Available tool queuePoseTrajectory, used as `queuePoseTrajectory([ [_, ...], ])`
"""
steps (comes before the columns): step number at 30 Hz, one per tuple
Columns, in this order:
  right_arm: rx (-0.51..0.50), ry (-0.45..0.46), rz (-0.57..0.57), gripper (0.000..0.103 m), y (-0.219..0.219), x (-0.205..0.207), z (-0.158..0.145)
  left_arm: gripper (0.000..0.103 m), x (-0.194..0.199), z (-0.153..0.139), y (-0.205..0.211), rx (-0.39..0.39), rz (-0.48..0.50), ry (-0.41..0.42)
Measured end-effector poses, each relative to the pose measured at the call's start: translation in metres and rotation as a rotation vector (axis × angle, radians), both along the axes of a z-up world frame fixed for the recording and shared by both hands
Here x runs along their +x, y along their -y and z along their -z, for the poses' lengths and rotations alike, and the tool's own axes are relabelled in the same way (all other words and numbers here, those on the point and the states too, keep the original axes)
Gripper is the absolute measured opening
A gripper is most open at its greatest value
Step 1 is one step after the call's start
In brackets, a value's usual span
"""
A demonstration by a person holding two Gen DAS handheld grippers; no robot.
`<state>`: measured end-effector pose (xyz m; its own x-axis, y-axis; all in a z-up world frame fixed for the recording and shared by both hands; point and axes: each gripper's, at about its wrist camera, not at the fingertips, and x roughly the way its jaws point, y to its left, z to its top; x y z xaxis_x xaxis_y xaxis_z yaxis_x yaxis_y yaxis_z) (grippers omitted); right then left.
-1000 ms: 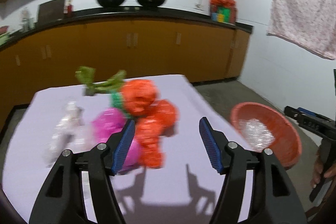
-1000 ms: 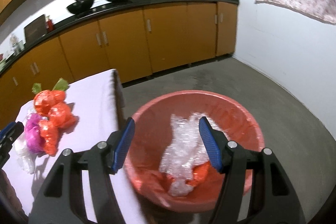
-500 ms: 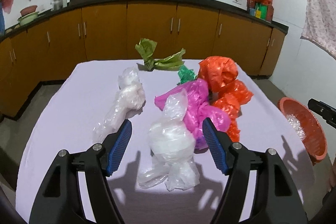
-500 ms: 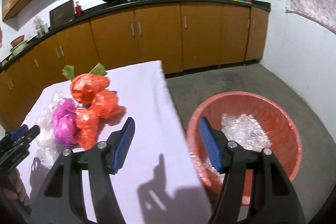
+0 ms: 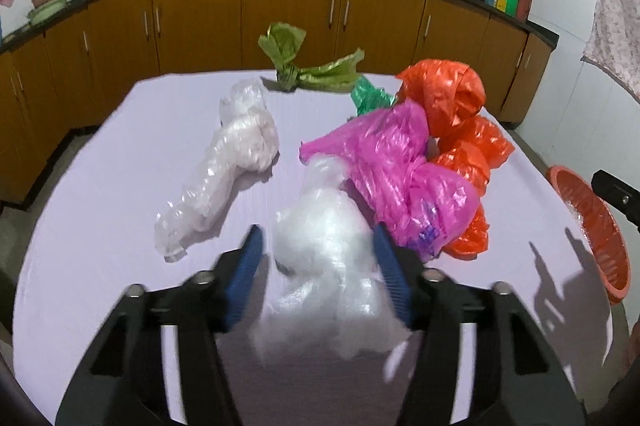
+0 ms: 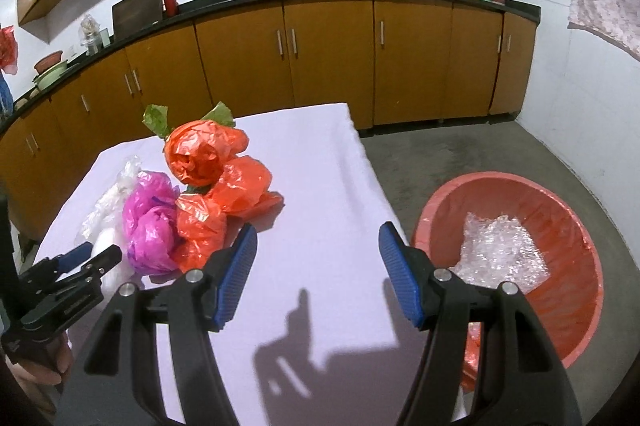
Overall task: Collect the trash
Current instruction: 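Grasp the white plastic bag with the left tool while the right tool grasps a red bag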
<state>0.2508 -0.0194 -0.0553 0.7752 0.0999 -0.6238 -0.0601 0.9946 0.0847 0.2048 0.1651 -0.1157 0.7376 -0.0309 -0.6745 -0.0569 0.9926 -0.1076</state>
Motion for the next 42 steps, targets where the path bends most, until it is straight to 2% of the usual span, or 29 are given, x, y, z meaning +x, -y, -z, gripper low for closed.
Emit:
queuePoseTrajectory([
  [2, 0.001, -0.008, -0.007, 0.062, -0.004, 0.002, 0.003, 0.039, 0.0, 0.0, -0.002, -0.017, 0.002, -0.003],
  [3, 0.002, -0.012, -0.011, 0.062, -0.007, 0.003, 0.004, 0.031, -0.001, 0.0, -0.003, -0.021, 0.004, 0.001],
  [7, 0.011, -0.025, -0.027, 0.062, -0.015, 0.008, 0.007, 0.021, -0.006, -0.005, -0.011, -0.019, 0.001, 0.022],
  [19, 0.038, -0.091, -0.124, 0.056, -0.072, 0.039, 0.026, 0.02, -0.041, -0.04, -0.061, -0.045, -0.072, 0.15],
  [31, 0.044, -0.154, -0.14, 0.056, -0.105, 0.067, 0.046, 0.02, -0.042, -0.045, -0.084, -0.04, -0.12, 0.163],
  [33, 0.038, -0.159, -0.146, 0.046, -0.107, 0.07, 0.048, 0.02, -0.042, -0.044, -0.084, -0.041, -0.124, 0.161],
  [34, 0.033, -0.163, -0.15, 0.034, -0.108, 0.07, 0.048, 0.02, -0.041, -0.044, -0.085, -0.042, -0.125, 0.16],
  [38, 0.034, -0.173, -0.16, 0.026, -0.105, 0.069, 0.051, 0.02, -0.041, -0.043, -0.086, -0.044, -0.129, 0.16],
  [42, 0.043, -0.169, -0.151, 0.023, -0.095, 0.064, 0.049, 0.02, -0.04, -0.043, -0.085, -0.046, -0.129, 0.16],
])
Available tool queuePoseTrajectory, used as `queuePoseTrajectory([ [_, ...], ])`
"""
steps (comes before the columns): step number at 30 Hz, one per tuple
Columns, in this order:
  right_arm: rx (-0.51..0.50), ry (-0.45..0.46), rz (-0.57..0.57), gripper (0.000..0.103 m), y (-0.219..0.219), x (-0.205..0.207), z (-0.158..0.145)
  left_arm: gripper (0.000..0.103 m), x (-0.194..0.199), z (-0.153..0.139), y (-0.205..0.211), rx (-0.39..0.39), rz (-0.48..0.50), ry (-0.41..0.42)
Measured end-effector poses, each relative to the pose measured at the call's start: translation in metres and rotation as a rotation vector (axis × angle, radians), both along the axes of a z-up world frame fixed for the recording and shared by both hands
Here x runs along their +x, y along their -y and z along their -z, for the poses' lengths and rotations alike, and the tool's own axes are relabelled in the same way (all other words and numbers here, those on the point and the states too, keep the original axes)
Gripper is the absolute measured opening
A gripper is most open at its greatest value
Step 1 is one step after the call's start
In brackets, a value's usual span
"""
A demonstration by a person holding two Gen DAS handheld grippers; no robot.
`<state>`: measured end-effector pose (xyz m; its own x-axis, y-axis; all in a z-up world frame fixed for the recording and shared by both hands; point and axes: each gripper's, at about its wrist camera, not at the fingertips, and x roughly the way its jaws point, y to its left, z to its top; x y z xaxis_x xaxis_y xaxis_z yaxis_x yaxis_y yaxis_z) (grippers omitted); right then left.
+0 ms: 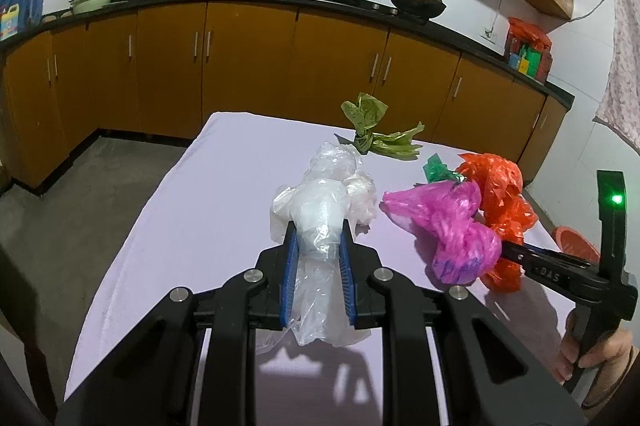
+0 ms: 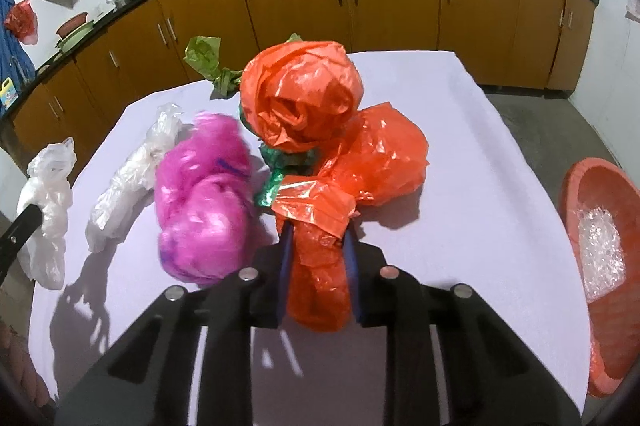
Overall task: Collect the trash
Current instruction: 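Grasp the white plastic bag with the left tool while the right tool grasps a red bag, then lift and carry the white and red bags over the red basket with both tools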
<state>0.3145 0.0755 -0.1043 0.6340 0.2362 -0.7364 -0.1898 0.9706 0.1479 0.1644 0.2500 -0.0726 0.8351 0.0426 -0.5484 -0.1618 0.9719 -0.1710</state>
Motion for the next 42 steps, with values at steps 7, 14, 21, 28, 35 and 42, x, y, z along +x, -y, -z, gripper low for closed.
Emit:
queuePoseTrajectory([
  [7, 0.01, 0.013, 0.039, 0.022, 0.023, -0.011, -0.005, 0.02, -0.002, -0.001, 0.003, 0.001, 0.001, 0.005],
  [14, 0.007, 0.019, 0.077, 0.022, 0.044, -0.022, -0.007, 0.02, -0.005, -0.005, 0.005, 0.006, 0.004, 0.017],
  [21, -0.006, 0.025, 0.097, 0.022, 0.057, -0.034, -0.007, 0.02, -0.008, -0.011, 0.011, 0.011, 0.008, 0.029],
  [28, -0.002, 0.042, 0.107, 0.022, 0.067, -0.042, -0.013, 0.02, -0.013, -0.017, 0.017, 0.02, 0.015, 0.042],
  [35, 0.011, 0.072, 0.117, 0.022, 0.076, -0.052, -0.026, 0.02, -0.017, -0.024, 0.026, 0.025, 0.028, 0.056],
  [42, 0.021, 0.097, 0.127, 0.022, 0.086, -0.06, -0.036, 0.02, -0.019, -0.029, 0.037, 0.03, 0.055, 0.068],
])
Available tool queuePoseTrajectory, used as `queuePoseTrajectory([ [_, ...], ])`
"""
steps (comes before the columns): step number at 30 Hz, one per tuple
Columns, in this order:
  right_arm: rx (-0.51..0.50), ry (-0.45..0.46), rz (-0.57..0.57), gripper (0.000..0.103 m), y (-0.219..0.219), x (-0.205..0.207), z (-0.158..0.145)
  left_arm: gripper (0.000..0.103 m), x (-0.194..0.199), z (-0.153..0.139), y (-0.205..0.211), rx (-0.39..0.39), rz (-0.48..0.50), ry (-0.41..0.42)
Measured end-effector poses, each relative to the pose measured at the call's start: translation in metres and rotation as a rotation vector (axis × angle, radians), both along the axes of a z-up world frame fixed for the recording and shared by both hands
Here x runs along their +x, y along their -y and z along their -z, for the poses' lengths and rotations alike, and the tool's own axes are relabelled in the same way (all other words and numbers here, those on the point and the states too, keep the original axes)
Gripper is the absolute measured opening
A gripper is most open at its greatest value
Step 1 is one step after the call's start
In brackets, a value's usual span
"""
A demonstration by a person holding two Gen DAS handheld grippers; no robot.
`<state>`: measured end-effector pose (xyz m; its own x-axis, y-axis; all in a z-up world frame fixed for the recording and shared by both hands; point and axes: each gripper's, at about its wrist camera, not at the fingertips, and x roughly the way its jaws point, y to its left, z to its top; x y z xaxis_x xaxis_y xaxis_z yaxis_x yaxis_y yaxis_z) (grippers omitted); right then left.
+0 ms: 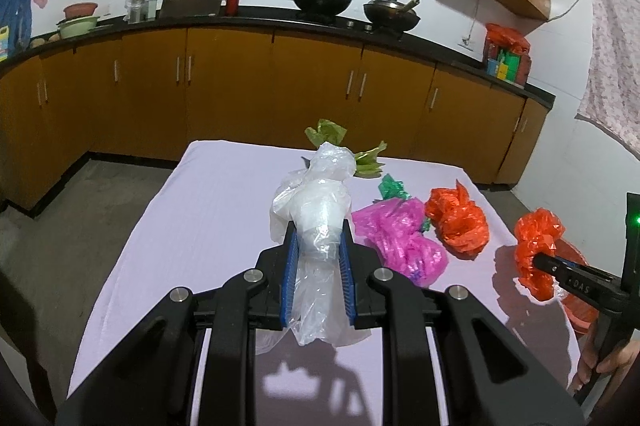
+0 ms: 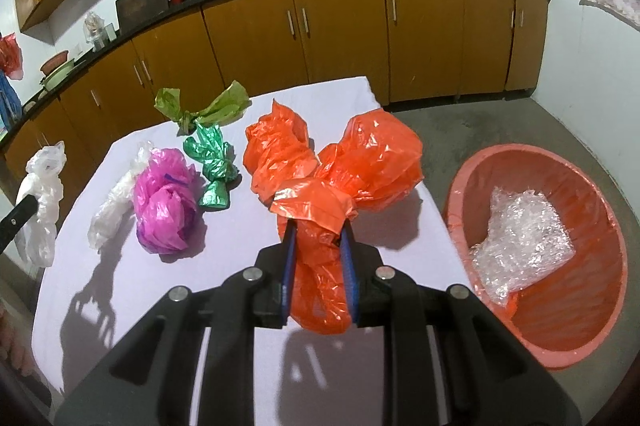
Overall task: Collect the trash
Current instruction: 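Lift and carry the white and red bags over the red basket with both tools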
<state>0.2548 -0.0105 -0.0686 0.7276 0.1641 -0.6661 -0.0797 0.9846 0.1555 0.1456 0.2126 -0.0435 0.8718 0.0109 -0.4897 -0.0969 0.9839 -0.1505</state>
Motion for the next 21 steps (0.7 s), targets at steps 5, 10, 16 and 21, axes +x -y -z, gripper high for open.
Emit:
queuePoseTrajectory([
  [5, 0.001, 0.018, 0.012, 0.022, 0.009, -0.004, -0.007, 0.02, 0.001, -0.004, 0.007, 0.0, 0.012, 0.008],
  [10, -0.002, 0.037, 0.027, 0.022, 0.02, -0.008, -0.013, 0.02, 0.002, -0.009, 0.021, 0.004, 0.039, 0.018],
  [16, -0.008, 0.062, 0.057, 0.022, 0.038, -0.014, -0.021, 0.02, 0.007, -0.015, 0.049, 0.007, 0.11, 0.031],
  [21, -0.013, 0.079, 0.09, 0.022, 0.054, -0.021, -0.028, 0.02, 0.013, -0.02, 0.082, -0.003, 0.191, 0.041],
])
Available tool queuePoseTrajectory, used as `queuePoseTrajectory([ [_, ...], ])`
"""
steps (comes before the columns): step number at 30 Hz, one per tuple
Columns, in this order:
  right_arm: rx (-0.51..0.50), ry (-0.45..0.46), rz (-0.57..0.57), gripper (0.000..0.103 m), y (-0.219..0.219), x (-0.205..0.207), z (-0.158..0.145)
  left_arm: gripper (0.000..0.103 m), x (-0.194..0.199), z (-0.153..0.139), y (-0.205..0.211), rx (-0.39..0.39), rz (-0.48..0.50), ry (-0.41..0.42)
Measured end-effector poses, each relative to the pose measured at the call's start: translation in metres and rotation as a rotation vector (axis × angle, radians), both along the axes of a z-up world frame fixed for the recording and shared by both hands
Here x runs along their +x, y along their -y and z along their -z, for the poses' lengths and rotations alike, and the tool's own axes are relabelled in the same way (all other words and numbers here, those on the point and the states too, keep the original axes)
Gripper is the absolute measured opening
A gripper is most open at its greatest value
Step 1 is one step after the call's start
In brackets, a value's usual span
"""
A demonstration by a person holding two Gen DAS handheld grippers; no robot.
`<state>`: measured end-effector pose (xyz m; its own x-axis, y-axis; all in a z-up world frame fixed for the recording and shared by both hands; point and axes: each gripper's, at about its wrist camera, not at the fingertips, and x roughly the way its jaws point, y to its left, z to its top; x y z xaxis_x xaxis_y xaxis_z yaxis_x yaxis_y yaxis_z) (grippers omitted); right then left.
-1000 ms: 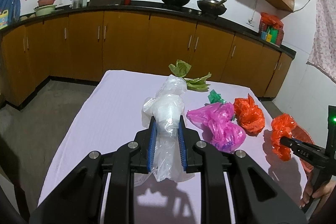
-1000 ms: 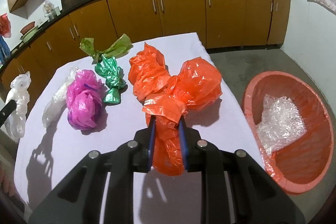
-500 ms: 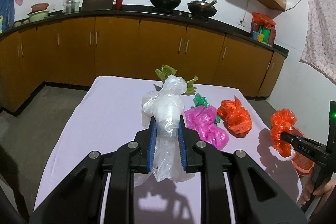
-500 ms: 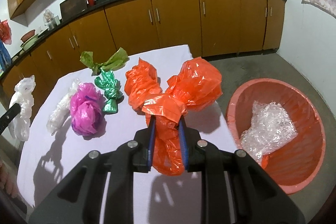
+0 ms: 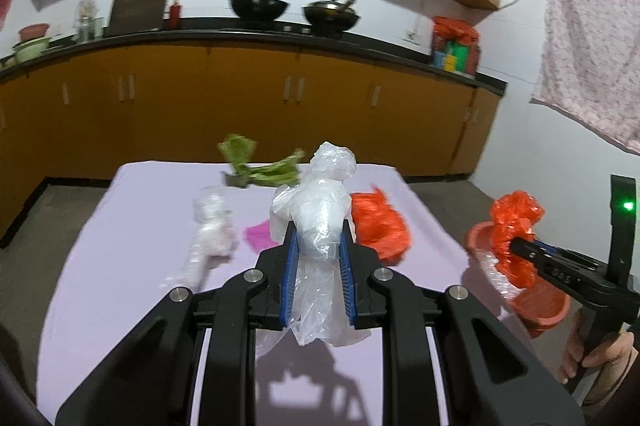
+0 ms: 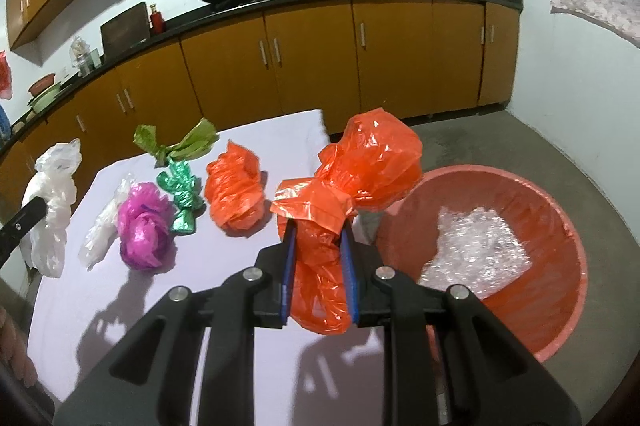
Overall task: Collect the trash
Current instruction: 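Lift and carry the white and red bags over the red basket with both tools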
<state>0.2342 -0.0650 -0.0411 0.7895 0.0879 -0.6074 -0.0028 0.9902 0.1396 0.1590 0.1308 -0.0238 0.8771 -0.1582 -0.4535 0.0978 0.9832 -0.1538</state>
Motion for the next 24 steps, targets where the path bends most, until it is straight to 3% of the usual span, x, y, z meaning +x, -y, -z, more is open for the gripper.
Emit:
queuePoseTrajectory([
  [24, -0.035, 0.046, 0.211, 0.021, 0.111, -0.03, -0.012, 0.02, 0.034, -0.011, 0.138, -0.044, 0.322, 0.01],
])
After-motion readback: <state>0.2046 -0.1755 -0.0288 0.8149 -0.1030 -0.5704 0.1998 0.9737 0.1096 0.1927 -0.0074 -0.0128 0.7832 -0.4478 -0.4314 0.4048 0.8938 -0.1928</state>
